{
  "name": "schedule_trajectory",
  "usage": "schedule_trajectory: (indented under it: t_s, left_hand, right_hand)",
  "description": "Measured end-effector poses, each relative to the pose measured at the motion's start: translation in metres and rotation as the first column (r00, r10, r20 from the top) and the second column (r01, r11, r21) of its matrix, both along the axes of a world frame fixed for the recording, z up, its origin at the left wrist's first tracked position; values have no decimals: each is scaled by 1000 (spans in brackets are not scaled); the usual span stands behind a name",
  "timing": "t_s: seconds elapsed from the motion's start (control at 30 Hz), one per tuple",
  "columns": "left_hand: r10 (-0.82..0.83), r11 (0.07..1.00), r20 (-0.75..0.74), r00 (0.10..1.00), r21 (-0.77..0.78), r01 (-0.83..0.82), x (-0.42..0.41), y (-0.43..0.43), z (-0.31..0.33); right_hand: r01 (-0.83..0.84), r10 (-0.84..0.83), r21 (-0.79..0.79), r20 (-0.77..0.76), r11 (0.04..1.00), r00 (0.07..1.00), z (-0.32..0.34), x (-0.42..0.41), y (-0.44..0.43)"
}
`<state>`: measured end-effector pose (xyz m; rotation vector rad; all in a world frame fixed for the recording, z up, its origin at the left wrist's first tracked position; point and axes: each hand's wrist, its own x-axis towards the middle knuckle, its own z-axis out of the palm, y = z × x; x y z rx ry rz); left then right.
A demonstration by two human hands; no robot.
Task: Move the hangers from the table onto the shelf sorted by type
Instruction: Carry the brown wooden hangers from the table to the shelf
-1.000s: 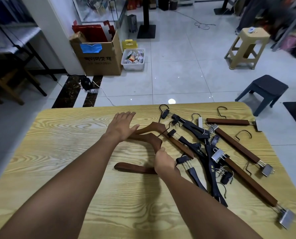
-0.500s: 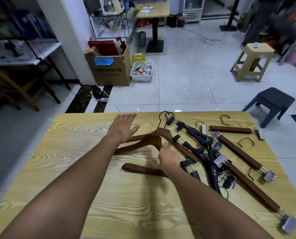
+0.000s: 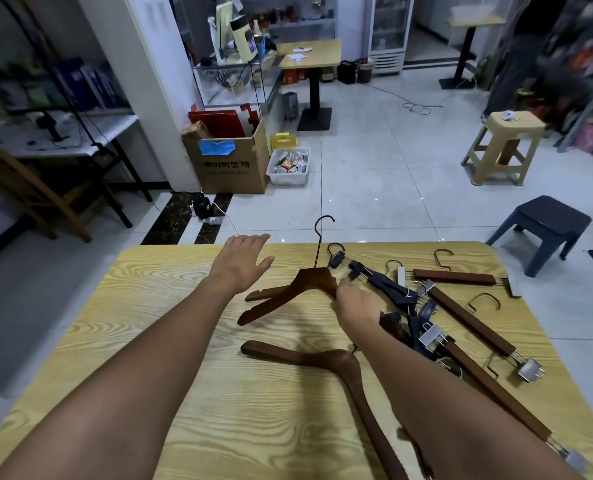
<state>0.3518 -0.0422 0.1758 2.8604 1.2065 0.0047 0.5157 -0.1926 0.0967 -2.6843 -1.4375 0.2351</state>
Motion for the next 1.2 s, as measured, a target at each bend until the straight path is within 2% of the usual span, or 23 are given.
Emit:
schedule_trajectory:
  t_s: [0.13, 0.4, 0.6, 1.2]
  left_hand:
    - [0, 1000, -8, 1000, 27, 0, 6, -1, 7]
    - [-22, 1000, -23, 999, 22, 23, 22, 7, 5]
    - [-66, 998, -81, 995, -5, 66, 34, 25, -15]
    - [-132, 950, -175, 976, -305, 74, 85, 75, -145]
  right_hand:
    - [-11, 11, 55, -1, 998, 1000, 9, 22, -6]
    - [-32, 28, 70, 54, 997, 998, 10, 57, -13]
    - [-8, 6, 47, 32, 999, 999, -1, 74, -14]
    - [-85, 81, -36, -87, 996, 993, -70, 120, 2]
